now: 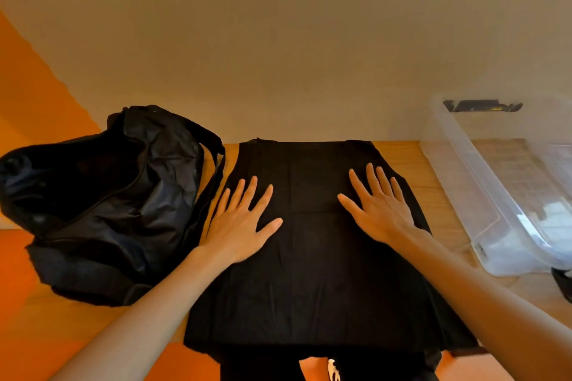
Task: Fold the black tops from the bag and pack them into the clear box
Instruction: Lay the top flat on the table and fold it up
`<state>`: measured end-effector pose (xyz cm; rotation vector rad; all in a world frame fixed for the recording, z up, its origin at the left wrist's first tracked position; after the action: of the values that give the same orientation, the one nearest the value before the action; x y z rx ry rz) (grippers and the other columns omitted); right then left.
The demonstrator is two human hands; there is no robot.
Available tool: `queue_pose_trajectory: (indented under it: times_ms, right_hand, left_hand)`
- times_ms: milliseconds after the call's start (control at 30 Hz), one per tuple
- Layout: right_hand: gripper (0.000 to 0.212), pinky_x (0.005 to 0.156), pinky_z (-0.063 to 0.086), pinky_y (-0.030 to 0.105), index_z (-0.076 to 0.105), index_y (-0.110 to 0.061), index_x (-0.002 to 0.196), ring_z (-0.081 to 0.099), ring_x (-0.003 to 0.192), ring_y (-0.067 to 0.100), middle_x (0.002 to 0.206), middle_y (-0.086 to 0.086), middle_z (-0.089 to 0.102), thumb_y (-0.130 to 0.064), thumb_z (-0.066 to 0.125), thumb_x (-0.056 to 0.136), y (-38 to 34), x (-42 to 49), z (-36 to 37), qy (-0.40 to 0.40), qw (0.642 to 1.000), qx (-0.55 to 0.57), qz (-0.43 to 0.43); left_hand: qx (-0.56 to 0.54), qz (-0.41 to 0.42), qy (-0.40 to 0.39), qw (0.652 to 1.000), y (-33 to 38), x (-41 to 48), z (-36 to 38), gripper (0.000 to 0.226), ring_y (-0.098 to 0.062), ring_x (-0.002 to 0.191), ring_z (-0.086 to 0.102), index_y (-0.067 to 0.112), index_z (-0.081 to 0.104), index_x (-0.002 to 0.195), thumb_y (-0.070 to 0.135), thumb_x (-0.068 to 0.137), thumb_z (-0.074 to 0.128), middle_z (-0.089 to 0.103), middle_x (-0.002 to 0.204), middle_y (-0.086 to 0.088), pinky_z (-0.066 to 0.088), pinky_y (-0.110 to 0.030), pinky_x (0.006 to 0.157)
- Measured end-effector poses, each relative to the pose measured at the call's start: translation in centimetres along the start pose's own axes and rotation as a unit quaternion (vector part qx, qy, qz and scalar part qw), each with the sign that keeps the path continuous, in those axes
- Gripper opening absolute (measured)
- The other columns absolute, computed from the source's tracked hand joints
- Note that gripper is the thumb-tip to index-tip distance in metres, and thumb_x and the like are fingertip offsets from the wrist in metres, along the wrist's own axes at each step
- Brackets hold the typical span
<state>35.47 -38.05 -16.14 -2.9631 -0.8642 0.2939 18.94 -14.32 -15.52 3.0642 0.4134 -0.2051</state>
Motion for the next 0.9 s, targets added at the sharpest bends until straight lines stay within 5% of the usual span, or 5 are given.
queue_pose_trajectory:
  times_ms: [300,433,633,900]
  right_hand:
    - [0.087,0.125,-0.015,0.044,-0.030,-0.041,0.153,-0.035,0.149,0.023,0.162,0.002,-0.036,-0.085,-0.018,0.078,0.3,-3.5,1.0,-0.011,1.000,-0.011,-0.004]
    - [0.083,0.126,-0.014,0.044,-0.020,-0.037,0.158,-0.030,0.151,0.025,0.165,0.005,-0.028,-0.082,-0.007,0.089,-0.5,-0.4,-0.7,0.040,0.999,-0.010,-0.020]
    - [0.085,0.126,-0.011,0.047,-0.010,-0.035,0.161,-0.023,0.154,0.023,0.170,0.004,-0.018,-0.080,-0.002,0.089,-1.2,7.8,-1.5,0.027,0.999,0.021,-0.004]
    - [0.085,0.126,-0.011,0.047,-0.015,-0.036,0.160,-0.026,0.153,0.023,0.168,0.004,-0.023,-0.083,-0.002,0.091,-1.0,3.6,0.0,0.028,0.998,0.027,0.044]
  left_hand:
    - [-0.006,0.003,0.018,1.000,-0.3,-2.8,1.4,0.085,-0.023,0.153,-0.027,0.045,-0.015,0.158,0.086,0.083,-0.009,-0.026,0.168,0.003,-0.008,-0.047,0.127]
    - [-0.042,-0.003,0.090,0.995,-0.1,0.4,-2.0,0.087,-0.023,0.157,-0.016,0.035,0.014,0.162,0.084,0.091,0.008,-0.005,0.172,-0.005,-0.001,-0.046,0.128]
    - [-0.008,-0.002,0.020,1.000,0.1,9.3,-2.2,0.085,-0.025,0.154,-0.025,0.032,-0.012,0.162,0.076,0.092,0.008,-0.025,0.168,-0.007,-0.006,-0.047,0.128]
    - [0.007,0.001,0.010,1.000,-0.8,8.2,-0.4,0.096,-0.022,0.154,-0.023,0.029,-0.014,0.162,0.082,0.081,-0.011,-0.021,0.169,-0.006,-0.007,-0.043,0.128]
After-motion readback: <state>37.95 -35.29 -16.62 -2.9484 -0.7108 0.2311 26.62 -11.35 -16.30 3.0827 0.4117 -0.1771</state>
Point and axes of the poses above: each hand's wrist, its own x-axis towards the middle knuckle, its own z-axis out of the palm, y = z × x, the point moved 5 cm from there along x, towards the middle knuckle
